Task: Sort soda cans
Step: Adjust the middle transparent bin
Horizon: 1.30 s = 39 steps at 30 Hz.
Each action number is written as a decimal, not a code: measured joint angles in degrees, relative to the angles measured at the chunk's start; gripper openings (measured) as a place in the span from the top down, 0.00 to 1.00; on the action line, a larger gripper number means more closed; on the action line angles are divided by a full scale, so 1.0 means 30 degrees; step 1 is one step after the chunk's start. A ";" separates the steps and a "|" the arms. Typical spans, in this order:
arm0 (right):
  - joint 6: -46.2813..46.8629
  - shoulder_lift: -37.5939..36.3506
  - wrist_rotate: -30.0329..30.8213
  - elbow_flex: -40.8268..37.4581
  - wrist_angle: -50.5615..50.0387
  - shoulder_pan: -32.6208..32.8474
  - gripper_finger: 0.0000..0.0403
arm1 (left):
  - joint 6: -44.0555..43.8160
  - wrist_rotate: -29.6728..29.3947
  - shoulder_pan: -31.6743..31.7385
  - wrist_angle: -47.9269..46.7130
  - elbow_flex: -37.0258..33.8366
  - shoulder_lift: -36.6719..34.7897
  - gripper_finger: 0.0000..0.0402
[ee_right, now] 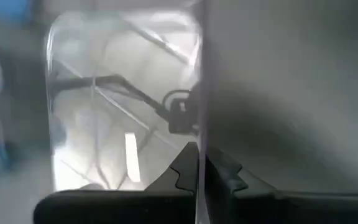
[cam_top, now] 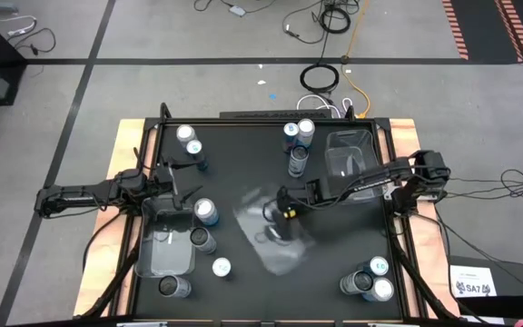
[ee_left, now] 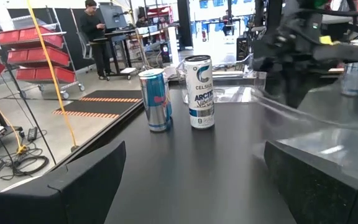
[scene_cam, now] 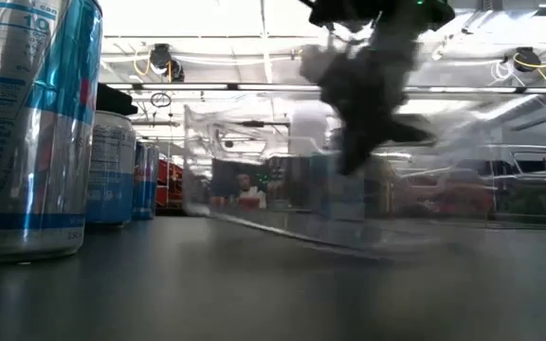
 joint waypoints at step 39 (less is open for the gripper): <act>0.6121 0.4308 0.0309 0.6142 -0.5935 -0.2993 1.00 | -0.0007 0.0002 0.0000 -0.0005 0.0000 -0.0002 0.03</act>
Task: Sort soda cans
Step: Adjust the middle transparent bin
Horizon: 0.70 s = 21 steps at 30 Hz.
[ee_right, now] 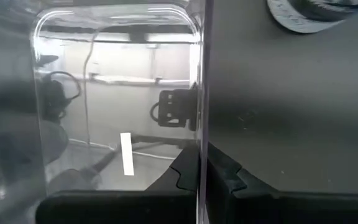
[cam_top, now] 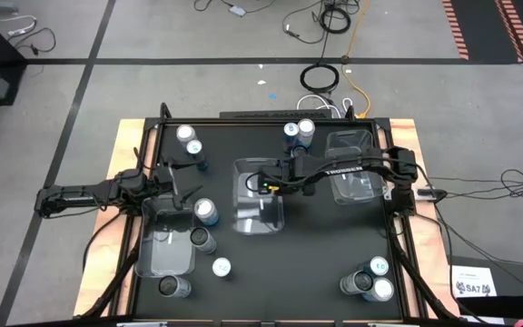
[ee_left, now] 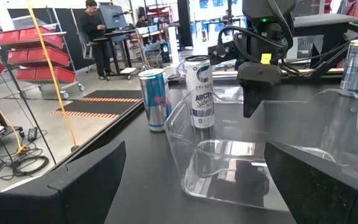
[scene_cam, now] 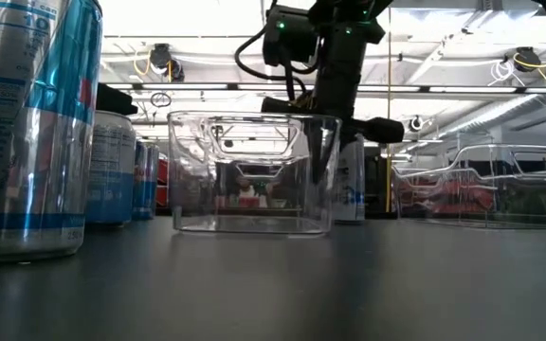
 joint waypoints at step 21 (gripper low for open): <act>-0.0378 -0.0156 -0.0617 0.0022 -0.0053 0.0051 0.81 | 0.0007 0.0003 0.0000 -0.0002 0.0000 -0.0005 0.03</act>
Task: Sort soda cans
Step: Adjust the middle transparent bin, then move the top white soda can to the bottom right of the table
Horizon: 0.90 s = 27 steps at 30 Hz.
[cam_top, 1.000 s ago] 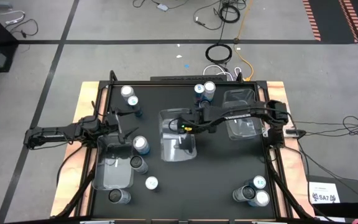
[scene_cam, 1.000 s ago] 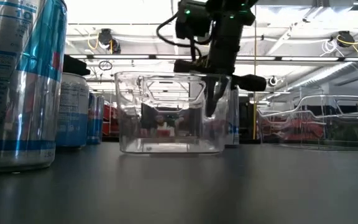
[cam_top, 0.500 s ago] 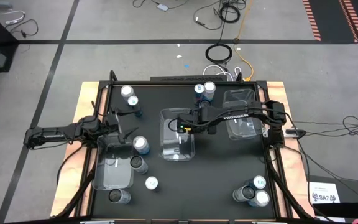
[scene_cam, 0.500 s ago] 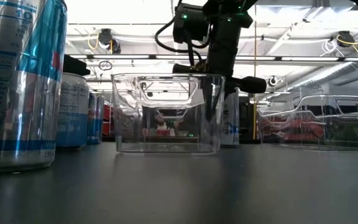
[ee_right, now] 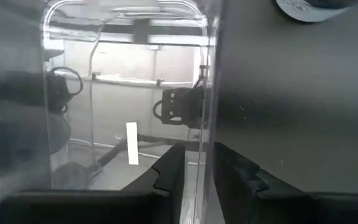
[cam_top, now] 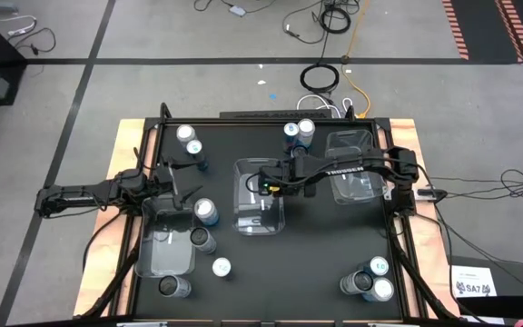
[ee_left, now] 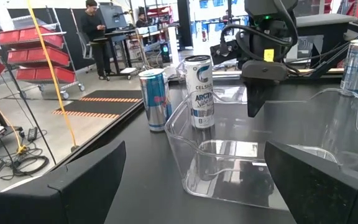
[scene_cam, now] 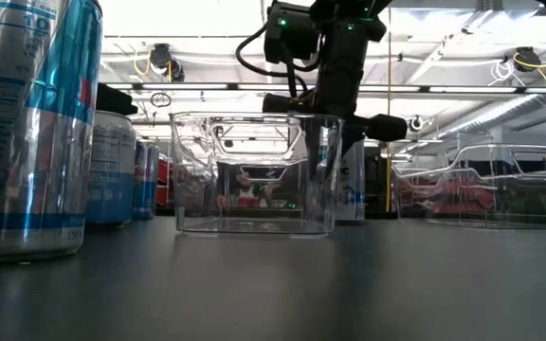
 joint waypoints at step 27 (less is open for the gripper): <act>-0.6686 -0.1133 0.4325 0.5756 -1.2527 0.1514 0.75 | 0.0000 0.0000 0.0005 0.0000 0.0000 0.0000 0.03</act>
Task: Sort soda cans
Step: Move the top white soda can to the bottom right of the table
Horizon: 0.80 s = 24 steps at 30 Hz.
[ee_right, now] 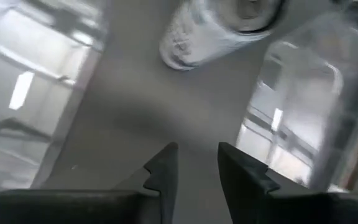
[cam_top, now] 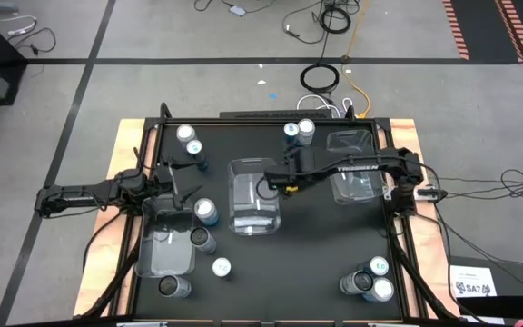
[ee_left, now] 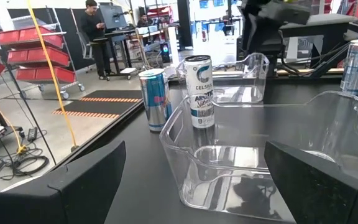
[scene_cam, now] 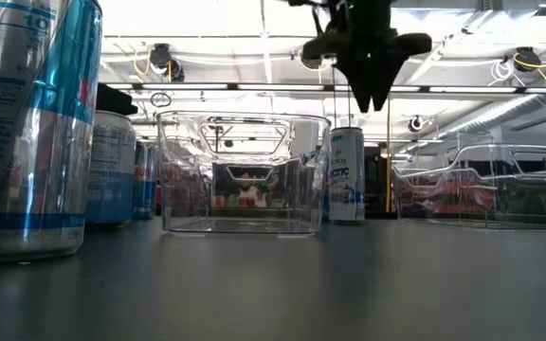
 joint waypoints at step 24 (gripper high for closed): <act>0.5745 -1.7671 0.1779 -1.6763 0.4672 0.2457 0.90 | 0.0000 0.0000 -0.0003 0.0006 0.0000 0.0000 0.03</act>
